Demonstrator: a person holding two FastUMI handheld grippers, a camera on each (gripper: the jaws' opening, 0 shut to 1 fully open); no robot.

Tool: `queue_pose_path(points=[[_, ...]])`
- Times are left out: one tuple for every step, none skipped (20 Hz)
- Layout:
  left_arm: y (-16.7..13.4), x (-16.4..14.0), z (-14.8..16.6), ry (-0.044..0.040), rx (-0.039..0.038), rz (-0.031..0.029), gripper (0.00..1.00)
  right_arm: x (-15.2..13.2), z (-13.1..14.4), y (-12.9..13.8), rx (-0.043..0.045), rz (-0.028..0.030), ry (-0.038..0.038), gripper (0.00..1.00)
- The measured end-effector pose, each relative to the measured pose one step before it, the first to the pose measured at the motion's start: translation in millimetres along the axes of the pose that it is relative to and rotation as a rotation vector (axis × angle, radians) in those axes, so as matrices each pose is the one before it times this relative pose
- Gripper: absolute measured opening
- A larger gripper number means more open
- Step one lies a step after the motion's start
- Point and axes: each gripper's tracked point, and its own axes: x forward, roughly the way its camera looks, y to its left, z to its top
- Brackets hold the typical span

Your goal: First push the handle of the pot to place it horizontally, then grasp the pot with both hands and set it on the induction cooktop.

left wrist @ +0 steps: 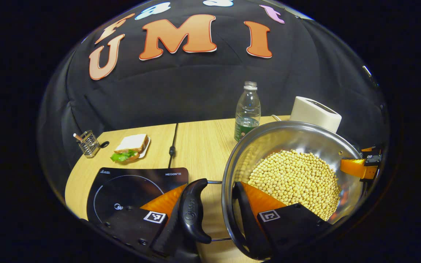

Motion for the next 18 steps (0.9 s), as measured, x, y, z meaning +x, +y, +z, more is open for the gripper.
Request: queue_pose_path(points=[[7.67,-6.56,3.66,-0.00706,-0.00311,0.00652,0.8,-5.99,4.23,5.3,-0.00609,0.00601,-0.00719,0.6],[8.09,-5.01,3.43,-0.00582,-0.00501,0.00715,0.77,-4.32,2.95,7.05,-0.00577,0.00647,-0.00836,0.6],[8.82,-6.61,2.14,-0.00652,-0.00841,0.00656,0.77,-4.52,3.23,7.24,-0.00758,0.00704,-0.00338,0.6],[8.52,-4.9,2.77,-0.00443,-0.01154,0.00628,0.77,-4.54,2.7,5.74,-0.00421,0.00688,-0.00798,0.6],[9.17,-5.63,1.22,0.0,-0.00708,0.00615,0.77,-4.74,3.86,6.83,-0.00819,0.00611,-0.00822,0.64],[8.5,-5.49,2.55,-0.00563,-0.00575,0.00874,0.77,-6.52,2.49,5.82,-0.00882,0.00691,-0.00781,0.6],[8.95,-5.41,1.75,-0.00293,-0.00252,0.01014,0.77,-4.94,1.51,6.28,-0.00749,0.00883,-0.00411,0.64],[9.68,-5.77,1.92,-0.0057,-0.00387,0.0107,0.77,-3.56,1.26,5.83,-0.00509,0.00981,-0.00131,0.64],[9.55,-4.71,0.62,-0.00207,-0.00203,0.01007,0.77,-3.51,1.87,6.28,-0.00707,0.00951,-0.0044,0.65],[10.04,-5.48,0.88,-0.00228,-0.00618,0.01022,0.76,5.56,0.86,-2.59,-0.01035,0.00967,-0.00194,0.64],[9.12,-3.89,-0.02,-0.00257,-0.00868,0.00877,0.75,2.0,-0.78,-1.82,-0.01412,0.00529,0.0006,0.6],[8.66,-4.13,0.1,-0.00285,-0.01376,0.00999,0.77,3.66,1.99,-2.03,-0.00951,0.00389,-0.01165,0.65],[7.38,-5.09,0.56,-0.00108,-0.01032,0.00749,0.77,1.76,3.82,-0.24,-0.00634,0.00563,-0.01323,0.64],[8.7,-6.22,0.34,-0.004,-0.00913,0.0091,0.77,1.83,1.17,0.49,-0.00424,0.0083,-0.00717,0.65],[4.7,-6.05,1.44,-0.00191,-0.00483,0.00819,0.77,1.12,-1.14,0.12,-0.00576,0.00836,0.00097,0.64],[5.23,-6.73,3.36,-0.002,-0.00091,0.01127,0.77,1.04,0.85,-0.5,-0.00457,0.0081,-0.00294,0.64],[3.53,-7.58,5.36,-0.00046,-0.00144,0.01043,0.77,0.93,0.27,-0.16,-0.0029,0.00844,-0.00251,0.65],[4.07,-8.46,4.4,0.00038,-0.00101,0.00917,0.77,1.41,0.8,-1.0,-0.00399,0.00881,0.00005,0.64]])
